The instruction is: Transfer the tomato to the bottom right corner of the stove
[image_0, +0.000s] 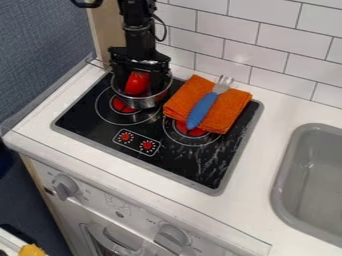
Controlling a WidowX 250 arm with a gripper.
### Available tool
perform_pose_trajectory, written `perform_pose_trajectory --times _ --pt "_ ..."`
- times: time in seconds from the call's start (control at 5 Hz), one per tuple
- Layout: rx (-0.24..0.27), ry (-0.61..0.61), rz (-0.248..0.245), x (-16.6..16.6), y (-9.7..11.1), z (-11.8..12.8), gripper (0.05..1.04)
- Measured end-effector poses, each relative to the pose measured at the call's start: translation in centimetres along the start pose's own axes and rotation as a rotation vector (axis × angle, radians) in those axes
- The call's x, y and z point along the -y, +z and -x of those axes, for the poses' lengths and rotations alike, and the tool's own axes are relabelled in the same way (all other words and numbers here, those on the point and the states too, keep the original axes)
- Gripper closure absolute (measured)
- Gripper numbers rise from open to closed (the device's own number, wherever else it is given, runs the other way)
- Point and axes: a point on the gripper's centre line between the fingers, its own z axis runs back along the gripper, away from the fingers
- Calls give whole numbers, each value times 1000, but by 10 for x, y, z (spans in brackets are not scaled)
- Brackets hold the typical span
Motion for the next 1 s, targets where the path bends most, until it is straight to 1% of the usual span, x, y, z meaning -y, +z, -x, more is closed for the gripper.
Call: perform_pose_trajectory --times 0.2,0.4,0.6,0.8,1.0 --pt "8 -11 -11 4 2 -6 135" --pt "20 -4 1 5 -1 -7 393" --pt "21 -8 -6 4 0 -6 463" --pt "38 -7 -16 4 15 -1 464" --pt "174 -26 -44 23 71 9 464"
